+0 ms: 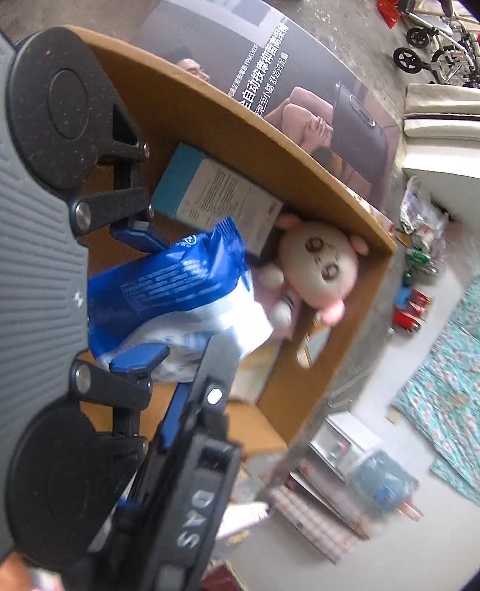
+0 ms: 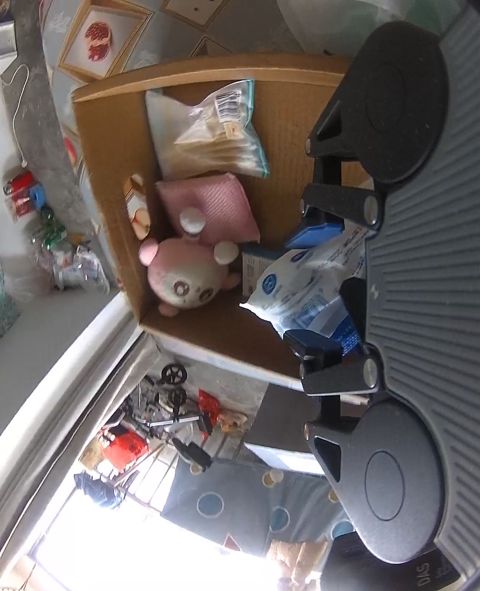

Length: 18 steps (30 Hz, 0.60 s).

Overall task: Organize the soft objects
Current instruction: 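Carry the blue-and-white bag with the right tool into the box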

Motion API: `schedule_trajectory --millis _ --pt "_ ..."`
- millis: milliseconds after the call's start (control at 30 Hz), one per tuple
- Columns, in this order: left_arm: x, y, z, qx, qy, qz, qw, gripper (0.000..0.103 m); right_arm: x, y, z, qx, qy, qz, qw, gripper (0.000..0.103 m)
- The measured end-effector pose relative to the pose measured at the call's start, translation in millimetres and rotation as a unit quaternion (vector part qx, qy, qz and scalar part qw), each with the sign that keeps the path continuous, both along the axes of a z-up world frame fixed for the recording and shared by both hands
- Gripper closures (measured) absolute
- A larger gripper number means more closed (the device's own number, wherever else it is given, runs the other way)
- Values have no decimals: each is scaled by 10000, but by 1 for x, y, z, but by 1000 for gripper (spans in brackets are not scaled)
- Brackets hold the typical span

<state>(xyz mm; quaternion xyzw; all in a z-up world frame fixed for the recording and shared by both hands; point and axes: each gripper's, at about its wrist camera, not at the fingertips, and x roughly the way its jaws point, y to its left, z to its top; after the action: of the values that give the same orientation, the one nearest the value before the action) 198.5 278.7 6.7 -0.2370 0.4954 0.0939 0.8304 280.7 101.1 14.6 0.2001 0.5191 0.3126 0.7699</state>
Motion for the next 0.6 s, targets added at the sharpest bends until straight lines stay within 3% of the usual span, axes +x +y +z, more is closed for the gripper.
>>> schedule_trajectory --millis 233,433,533,600 --pt "10 1 -22 6 119 -126 9999 49 6 -23 16 1 -474 118 9988 55" --pt "32 -8 -37 103 566 -76 9983 46 7 -50 32 210 -737 134 9970 54" --pt "48 -10 -47 140 738 16 9972 39 8 -61 33 314 -741 125 9967 54" --pt "55 -13 -50 219 850 111 9961 28 8 -66 32 337 -757 130 9965 54"
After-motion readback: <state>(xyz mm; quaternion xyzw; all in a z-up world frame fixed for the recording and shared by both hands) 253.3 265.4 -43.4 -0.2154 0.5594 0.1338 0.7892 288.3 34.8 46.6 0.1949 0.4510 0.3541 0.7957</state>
